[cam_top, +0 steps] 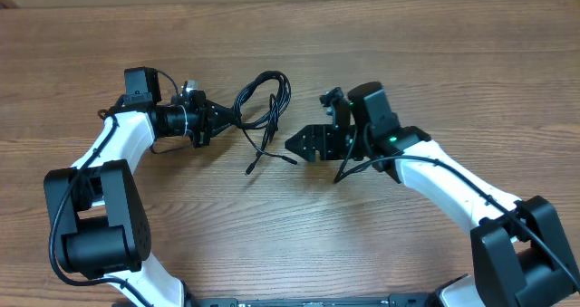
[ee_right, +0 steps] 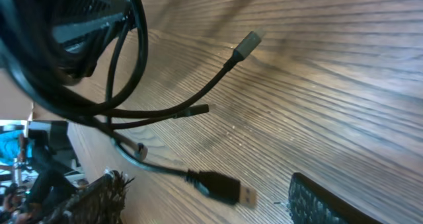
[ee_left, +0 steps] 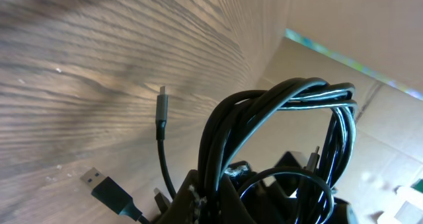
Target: Untangle cables
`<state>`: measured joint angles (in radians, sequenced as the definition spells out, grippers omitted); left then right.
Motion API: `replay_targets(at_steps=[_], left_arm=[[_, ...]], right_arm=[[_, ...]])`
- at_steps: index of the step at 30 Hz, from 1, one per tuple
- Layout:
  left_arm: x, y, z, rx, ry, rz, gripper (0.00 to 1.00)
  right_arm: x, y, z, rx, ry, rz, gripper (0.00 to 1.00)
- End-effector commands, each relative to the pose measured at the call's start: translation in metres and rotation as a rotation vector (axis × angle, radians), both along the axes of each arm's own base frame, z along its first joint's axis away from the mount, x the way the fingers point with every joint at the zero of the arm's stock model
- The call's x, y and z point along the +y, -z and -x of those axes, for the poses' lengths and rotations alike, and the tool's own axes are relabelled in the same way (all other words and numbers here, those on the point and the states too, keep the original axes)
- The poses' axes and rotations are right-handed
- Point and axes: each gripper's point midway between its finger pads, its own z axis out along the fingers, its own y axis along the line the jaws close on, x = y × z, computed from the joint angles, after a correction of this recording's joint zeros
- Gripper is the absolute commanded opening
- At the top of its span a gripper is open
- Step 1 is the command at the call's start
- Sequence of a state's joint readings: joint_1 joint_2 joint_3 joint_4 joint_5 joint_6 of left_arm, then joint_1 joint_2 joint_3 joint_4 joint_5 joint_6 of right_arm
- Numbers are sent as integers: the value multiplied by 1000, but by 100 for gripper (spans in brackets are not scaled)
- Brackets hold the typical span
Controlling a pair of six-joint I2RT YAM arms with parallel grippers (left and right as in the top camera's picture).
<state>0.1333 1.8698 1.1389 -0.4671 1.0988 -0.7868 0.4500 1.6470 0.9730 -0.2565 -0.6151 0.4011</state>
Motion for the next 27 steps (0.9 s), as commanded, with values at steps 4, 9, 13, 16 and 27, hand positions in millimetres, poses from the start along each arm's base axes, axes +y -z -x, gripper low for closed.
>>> replay_targets(at_steps=[4, 9, 13, 16, 27], left_arm=[[-9, -30, 5, -5, 39, 155, 4], [-9, -30, 5, -1, 38, 156, 4], [-9, -30, 5, 3, 36, 156, 4], [-9, -29, 4, 4, 33, 148, 4], [-9, -29, 4, 24, 25, 156, 4]], right_arm=[[-6, 5, -26, -76, 180, 94, 69], [10, 2, -16, -88, 134, 79, 64], [21, 3, -5, -84, 99, 81, 64], [28, 2, 0, -90, 80, 77, 64], [36, 4, 7, -94, 59, 84, 61]])
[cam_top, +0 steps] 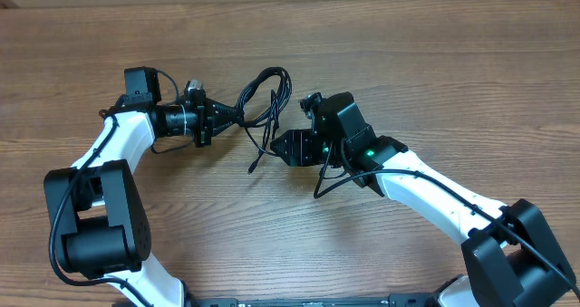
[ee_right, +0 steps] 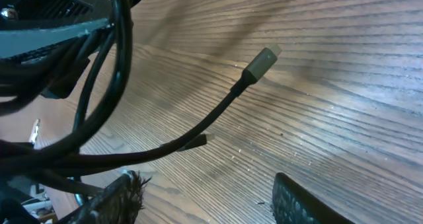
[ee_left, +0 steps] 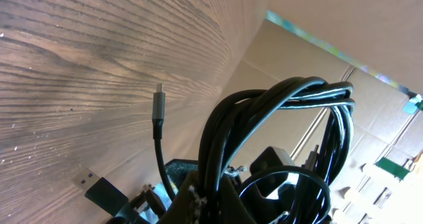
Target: Untangle cables
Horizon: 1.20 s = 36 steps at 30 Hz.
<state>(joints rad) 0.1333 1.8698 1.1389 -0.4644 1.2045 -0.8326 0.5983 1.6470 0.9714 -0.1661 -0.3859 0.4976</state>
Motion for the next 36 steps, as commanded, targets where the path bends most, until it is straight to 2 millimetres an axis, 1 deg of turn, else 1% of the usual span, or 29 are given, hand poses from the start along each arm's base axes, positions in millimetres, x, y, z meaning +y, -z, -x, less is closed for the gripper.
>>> replay_targets(at_steps=[1, 5, 6, 12, 16, 23, 26, 32, 36], left_arm=[[-1, -14, 0, 0, 4, 49, 4], [-2, -15, 0, 5, 6, 59, 4], [-2, -16, 1, 4, 9, 66, 4], [-4, -23, 3, -2, 27, 107, 4], [-5, -23, 3, -3, 28, 109, 4], [-5, -23, 3, -7, 29, 107, 4], [-5, -23, 3, -7, 29, 108, 4], [-5, -24, 3, -6, 29, 108, 5], [-5, -26, 4, -8, 35, 123, 4]], right_arm=[[6, 2, 7, -4, -12, 8, 61], [7, 6, 3, -45, 20, 52, 59], [7, 6, 1, -57, 29, 60, 57], [10, -1, -8, -114, 54, 53, 55], [11, -4, -11, -129, 58, 45, 46], [12, -8, -17, -158, 73, 36, 45], [14, -12, -19, -178, 69, 29, 47], [16, -17, -23, -271, 10, 53, 61], [17, -18, -24, -276, 9, 51, 68]])
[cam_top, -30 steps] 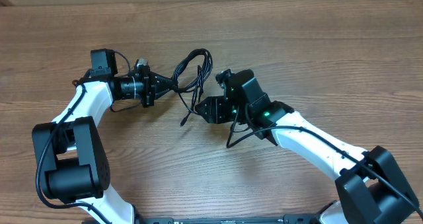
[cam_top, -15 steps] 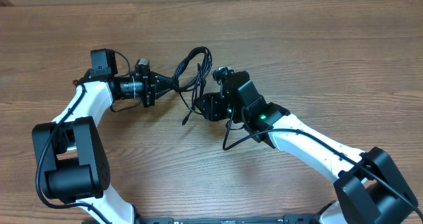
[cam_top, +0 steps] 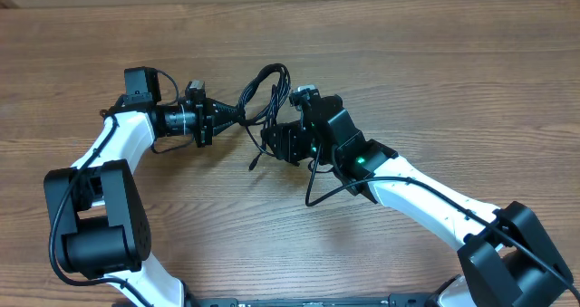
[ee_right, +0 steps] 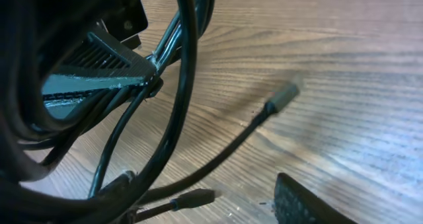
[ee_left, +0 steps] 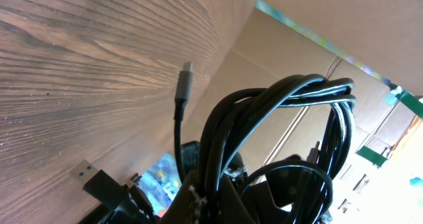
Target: Untangle cables
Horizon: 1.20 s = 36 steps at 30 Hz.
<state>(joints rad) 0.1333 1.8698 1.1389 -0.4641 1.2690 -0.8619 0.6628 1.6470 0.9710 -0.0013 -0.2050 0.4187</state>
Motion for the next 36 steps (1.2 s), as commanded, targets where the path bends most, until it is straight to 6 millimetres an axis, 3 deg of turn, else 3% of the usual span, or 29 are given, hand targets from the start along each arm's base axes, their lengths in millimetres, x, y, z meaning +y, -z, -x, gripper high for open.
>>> replay_targets(at_steps=[1, 7, 8, 10, 13, 15, 19, 22, 25, 27, 29, 36], left_arm=[[-1, -17, 1, -28, 19, 59, 4], [-1, -17, 1, -27, 18, 59, 4], [-1, -17, 1, -28, 18, 58, 4], [-1, -17, 0, -31, 19, 58, 4], [-1, -17, 1, -40, 22, 60, 4], [-3, -21, 2, -58, 35, 79, 4], [-4, -27, 3, -81, 50, 105, 4], [-3, -27, 2, -89, 49, 103, 4], [-2, -27, 2, -90, 46, 102, 4], [-1, -27, 1, -90, 42, 103, 4], [4, -27, 0, -82, 28, 105, 4], [18, -26, 0, 101, -45, 154, 4]], right_arm=[[0, 6, -1, -23, -13, 21, 70], [5, 19, -7, -23, -13, 21, 72], [6, 21, -7, -24, -13, 20, 69], [7, 22, -8, -24, -13, 19, 54], [7, 20, -9, -28, -13, 16, 17], [8, 20, -8, -26, -19, 13, 9], [8, 17, -8, -32, -20, 8, 4], [7, 10, -5, -40, -28, 7, 4], [8, -5, 10, -68, -124, 14, 7], [6, -10, 15, -63, -130, 15, 35], [4, -14, 18, -58, -129, 17, 45], [-3, -17, 14, -60, -113, 17, 50]])
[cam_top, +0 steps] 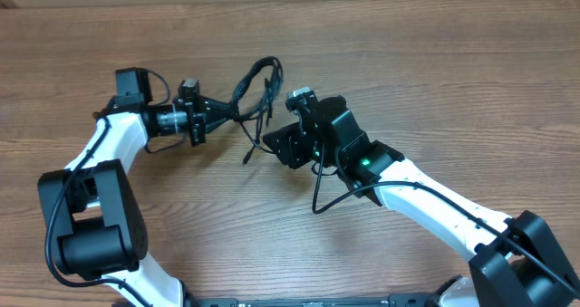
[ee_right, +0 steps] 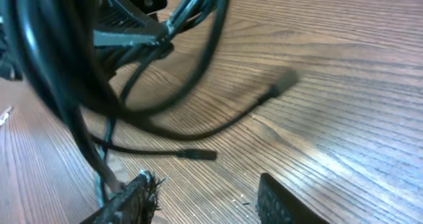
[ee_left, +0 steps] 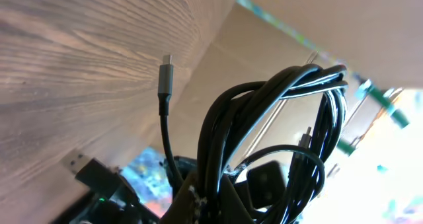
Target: Untangle cables
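A tangled bundle of black cables (cam_top: 255, 88) hangs off the table from my left gripper (cam_top: 220, 114), which is shut on its strands. In the left wrist view the looped cables (ee_left: 281, 112) rise from the fingers (ee_left: 228, 196), and a USB-C plug (ee_left: 164, 70) and a USB-A plug (ee_left: 80, 170) dangle loose. My right gripper (cam_top: 269, 141) stands open just right of the bundle, low over the wood. Its view shows the gripper (ee_right: 205, 201) with nothing between the fingers, a small plug (ee_right: 198, 154) lying ahead and the cable loops (ee_right: 59, 85) at the left.
The wooden table (cam_top: 435, 62) spreads all round the two arms. The right arm's own black lead (cam_top: 319, 185) loops down beside its wrist. Cardboard walls show behind the table in the left wrist view.
My left gripper has shifted a little to the left with the bundle. The loops, which crossed in front of my right gripper's fingers, now hang to their left. The right gripper stays open.
My left gripper held the bundle throughout. The open right gripper first stood well right of the dangling ends, then closer, then right up against the loops. Now the bundle sits slightly further left and the right fingers are still empty.
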`<state>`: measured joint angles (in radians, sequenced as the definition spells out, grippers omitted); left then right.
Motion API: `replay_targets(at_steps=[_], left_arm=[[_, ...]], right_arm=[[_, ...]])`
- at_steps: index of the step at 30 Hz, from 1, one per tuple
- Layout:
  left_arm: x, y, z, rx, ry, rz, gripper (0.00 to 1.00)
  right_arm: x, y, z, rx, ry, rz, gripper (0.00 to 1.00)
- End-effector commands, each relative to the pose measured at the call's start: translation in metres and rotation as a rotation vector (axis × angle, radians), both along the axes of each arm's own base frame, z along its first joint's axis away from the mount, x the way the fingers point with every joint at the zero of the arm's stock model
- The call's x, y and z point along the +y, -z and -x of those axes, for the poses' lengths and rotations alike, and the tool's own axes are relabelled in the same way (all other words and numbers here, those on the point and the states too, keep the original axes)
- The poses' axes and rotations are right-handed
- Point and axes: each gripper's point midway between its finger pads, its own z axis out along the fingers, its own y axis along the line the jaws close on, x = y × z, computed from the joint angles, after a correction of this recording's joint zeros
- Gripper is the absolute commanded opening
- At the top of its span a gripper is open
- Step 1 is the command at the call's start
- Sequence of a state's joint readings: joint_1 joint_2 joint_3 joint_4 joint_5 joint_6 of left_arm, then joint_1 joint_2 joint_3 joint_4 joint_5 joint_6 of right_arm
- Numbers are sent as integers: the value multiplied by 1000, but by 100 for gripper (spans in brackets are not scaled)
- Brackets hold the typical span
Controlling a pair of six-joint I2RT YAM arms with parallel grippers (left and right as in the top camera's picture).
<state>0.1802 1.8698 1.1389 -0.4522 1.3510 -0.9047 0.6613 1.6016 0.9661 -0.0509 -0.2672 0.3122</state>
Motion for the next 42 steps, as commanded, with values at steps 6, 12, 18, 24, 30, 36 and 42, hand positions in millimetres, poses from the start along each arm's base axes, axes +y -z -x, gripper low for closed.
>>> replay_targets(at_steps=[6, 12, 18, 24, 30, 36, 42], left_arm=[[3, -13, 4, 168, -25, 93, 5], [3, -13, 4, 192, -28, 103, 4], [3, -14, 5, 189, -25, 108, 4], [4, -13, 4, 189, -29, 103, 4], [4, -13, 4, 179, -29, 99, 4], [4, -13, 4, 173, -28, 98, 4], [4, -13, 4, 177, -28, 99, 4]], right_arm=[[7, -10, 0, -50, -28, -25, 73], [15, -7, -17, -131, 7, -22, 73], [21, -5, -28, -169, 20, -44, 70], [18, -5, -29, -183, 19, -26, 70], [16, -4, -29, -179, 27, -15, 63], [7, -22, -23, -180, 32, -19, 62], [3, -18, -17, -147, 33, 1, 59]])
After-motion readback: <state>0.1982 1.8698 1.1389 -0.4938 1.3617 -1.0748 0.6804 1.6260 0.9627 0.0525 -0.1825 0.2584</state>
